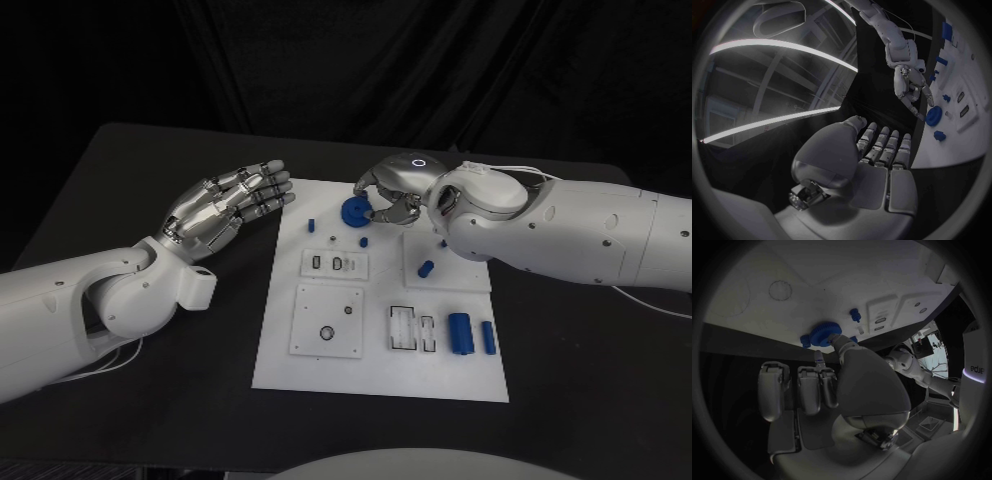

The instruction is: Assemble the parts on the task board

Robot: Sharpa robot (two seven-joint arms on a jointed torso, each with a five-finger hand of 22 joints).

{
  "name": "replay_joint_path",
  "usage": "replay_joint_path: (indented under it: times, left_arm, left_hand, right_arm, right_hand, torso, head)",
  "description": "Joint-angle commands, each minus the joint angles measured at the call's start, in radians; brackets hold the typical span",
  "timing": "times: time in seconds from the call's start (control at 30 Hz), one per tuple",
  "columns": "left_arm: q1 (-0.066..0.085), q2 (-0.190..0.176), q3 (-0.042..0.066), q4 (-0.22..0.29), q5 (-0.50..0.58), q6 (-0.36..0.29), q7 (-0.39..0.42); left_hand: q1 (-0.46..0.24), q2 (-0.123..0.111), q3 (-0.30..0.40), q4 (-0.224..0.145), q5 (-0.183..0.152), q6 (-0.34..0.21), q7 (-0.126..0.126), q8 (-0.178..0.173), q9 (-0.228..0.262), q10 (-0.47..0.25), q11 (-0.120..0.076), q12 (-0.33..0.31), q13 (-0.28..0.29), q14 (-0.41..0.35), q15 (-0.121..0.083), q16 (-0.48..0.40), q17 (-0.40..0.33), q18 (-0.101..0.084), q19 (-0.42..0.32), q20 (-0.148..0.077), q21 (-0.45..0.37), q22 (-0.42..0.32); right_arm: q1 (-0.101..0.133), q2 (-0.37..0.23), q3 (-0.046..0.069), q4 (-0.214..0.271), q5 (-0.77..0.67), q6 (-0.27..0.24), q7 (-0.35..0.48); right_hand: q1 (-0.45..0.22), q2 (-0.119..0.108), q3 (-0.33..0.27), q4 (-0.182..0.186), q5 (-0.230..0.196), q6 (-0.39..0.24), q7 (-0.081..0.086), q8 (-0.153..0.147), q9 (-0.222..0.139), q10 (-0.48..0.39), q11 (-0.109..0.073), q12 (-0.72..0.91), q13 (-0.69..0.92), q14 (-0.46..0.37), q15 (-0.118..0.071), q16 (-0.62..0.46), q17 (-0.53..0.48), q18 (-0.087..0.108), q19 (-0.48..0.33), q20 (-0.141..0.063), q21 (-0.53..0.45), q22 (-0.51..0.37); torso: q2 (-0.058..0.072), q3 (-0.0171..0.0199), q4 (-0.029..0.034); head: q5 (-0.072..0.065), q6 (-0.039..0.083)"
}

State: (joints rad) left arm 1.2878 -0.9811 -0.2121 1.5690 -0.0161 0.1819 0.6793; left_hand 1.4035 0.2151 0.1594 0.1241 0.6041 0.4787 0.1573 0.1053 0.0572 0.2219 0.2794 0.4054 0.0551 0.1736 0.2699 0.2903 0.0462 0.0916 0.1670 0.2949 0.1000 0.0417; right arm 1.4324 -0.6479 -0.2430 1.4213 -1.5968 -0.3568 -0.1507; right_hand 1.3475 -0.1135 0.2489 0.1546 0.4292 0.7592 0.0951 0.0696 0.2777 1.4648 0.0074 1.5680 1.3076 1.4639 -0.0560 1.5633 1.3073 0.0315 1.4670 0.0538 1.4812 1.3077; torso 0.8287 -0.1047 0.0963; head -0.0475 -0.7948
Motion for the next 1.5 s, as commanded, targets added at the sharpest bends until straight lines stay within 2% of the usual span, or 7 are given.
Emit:
replay_joint_path:
  times: [0.03, 0.2, 0.63, 0.83, 0.97, 1.2, 1.5]
  left_arm:
    - [-0.002, 0.001, 0.001, 0.000, 0.001, 0.016, 0.101]
    - [-0.002, -0.001, 0.001, -0.001, 0.001, 0.016, 0.100]
    - [-0.002, 0.003, 0.001, -0.004, 0.001, 0.019, 0.097]
    - [-0.002, 0.005, 0.001, -0.005, 0.001, 0.019, 0.096]
    - [-0.002, 0.004, 0.001, -0.005, 0.001, 0.020, 0.096]
    - [-0.002, 0.001, 0.001, -0.003, 0.001, 0.019, 0.095]
    - [-0.002, -0.009, 0.001, 0.002, 0.001, 0.016, 0.094]
  left_hand:
    - [-0.014, 0.000, 0.005, -0.001, 0.002, -0.001, 0.012, 0.002, 0.000, 0.002, 0.006, 0.003, 0.001, 0.002, 0.005, 0.005, 0.001, -0.007, 0.001, -0.002, 0.004, -0.001]
    - [-0.014, 0.000, 0.005, -0.001, 0.002, -0.001, 0.012, 0.002, 0.000, 0.002, 0.006, 0.003, 0.001, 0.002, 0.005, 0.005, 0.001, -0.007, 0.001, -0.002, 0.004, -0.001]
    - [-0.016, -0.002, 0.012, -0.001, 0.002, -0.001, 0.013, 0.002, 0.001, 0.002, 0.007, 0.003, 0.001, 0.002, 0.006, 0.007, 0.001, -0.008, 0.001, -0.002, 0.004, -0.001]
    - [-0.016, -0.002, 0.013, -0.002, 0.002, -0.001, 0.013, 0.002, 0.001, 0.002, 0.007, 0.003, 0.001, 0.002, 0.006, 0.007, 0.001, -0.008, 0.001, -0.002, 0.004, -0.001]
    - [-0.017, -0.002, 0.015, -0.002, 0.002, -0.001, 0.014, 0.002, 0.001, 0.001, 0.007, 0.003, 0.001, 0.001, 0.007, 0.007, 0.001, -0.008, 0.001, -0.002, 0.004, -0.001]
    - [-0.017, -0.002, 0.015, -0.002, 0.002, -0.001, 0.014, 0.002, 0.001, 0.001, 0.007, 0.003, 0.001, 0.001, 0.007, 0.007, 0.001, -0.008, 0.001, -0.002, 0.004, -0.001]
    - [-0.017, -0.002, 0.015, -0.002, 0.002, -0.001, 0.014, 0.002, 0.001, 0.001, 0.007, 0.003, 0.001, 0.001, 0.007, 0.007, 0.001, -0.008, 0.001, -0.002, 0.004, -0.001]
  right_arm:
    - [-0.002, -0.004, 0.001, 0.002, 0.002, 0.000, 0.002]
    - [-0.002, -0.016, 0.002, 0.005, 0.017, -0.011, 0.009]
    - [-0.006, -0.013, 0.002, -0.003, 0.028, 0.062, 0.013]
    - [-0.012, -0.011, 0.002, -0.007, 0.028, 0.068, 0.018]
    - [-0.016, -0.010, 0.003, -0.008, 0.028, 0.070, 0.019]
    - [-0.020, -0.017, 0.003, -0.007, 0.028, 0.056, 0.019]
    - [-0.020, -0.072, 0.003, 0.015, 0.028, 0.011, 0.016]
  right_hand:
    - [0.000, -0.004, 0.007, -0.001, -0.005, -0.010, 0.000, -0.004, -0.002, 0.098, -0.007, -0.002, 0.254, 0.100, -0.006, -0.008, 0.240, 0.003, 0.025, -0.003, -0.008, 0.181]
    - [0.000, -0.002, 0.009, 0.000, -0.004, -0.003, 0.001, 0.000, -0.005, 0.099, -0.007, -0.001, 0.255, 0.100, -0.006, -0.008, 0.240, 0.003, 0.025, -0.003, -0.009, 0.181]
    - [-0.007, 0.005, 0.011, 0.002, -0.026, 0.011, 0.004, 0.003, -0.018, 0.101, -0.005, -0.001, 0.257, 0.099, -0.004, -0.010, 0.238, 0.004, 0.024, -0.003, -0.012, 0.180]
    - [-0.014, 0.007, 0.016, 0.003, -0.022, 0.107, 0.007, 0.039, -0.019, 0.106, -0.003, 0.003, 0.263, 0.102, -0.003, -0.005, 0.244, 0.002, 0.030, -0.001, -0.008, 0.185]
    - [-0.014, 0.009, 0.020, 0.002, -0.020, 0.130, 0.007, 0.045, -0.020, 0.106, -0.003, 0.003, 0.263, 0.101, -0.003, -0.006, 0.244, 0.002, 0.030, -0.001, -0.008, 0.185]
    - [-0.018, 0.013, 0.022, -0.002, -0.021, 0.221, 0.002, 0.076, -0.010, 0.106, 0.002, 0.003, 0.263, 0.102, 0.000, -0.006, 0.244, 0.001, 0.032, 0.001, -0.009, 0.187]
    - [-0.021, 0.013, 0.015, -0.007, -0.022, 0.267, -0.007, 0.100, 0.007, 0.106, 0.002, 0.003, 0.263, 0.101, 0.001, -0.007, 0.243, 0.001, 0.033, 0.002, -0.009, 0.188]
  torso:
    - [0.000, -0.0002, 0.0010]
    - [0.000, -0.0002, 0.0002]
    - [-0.001, 0.0007, -0.0015]
    - [-0.001, 0.0008, -0.0020]
    - [-0.001, 0.0019, -0.0025]
    - [0.000, -0.0011, 0.0009]
    - [-0.001, -0.0004, -0.0016]
  head:
    - [-0.002, -0.001]
    - [-0.002, 0.000]
    - [-0.006, -0.001]
    - [-0.005, -0.005]
    - [-0.004, -0.006]
    - [-0.007, -0.003]
    - [-0.002, -0.002]
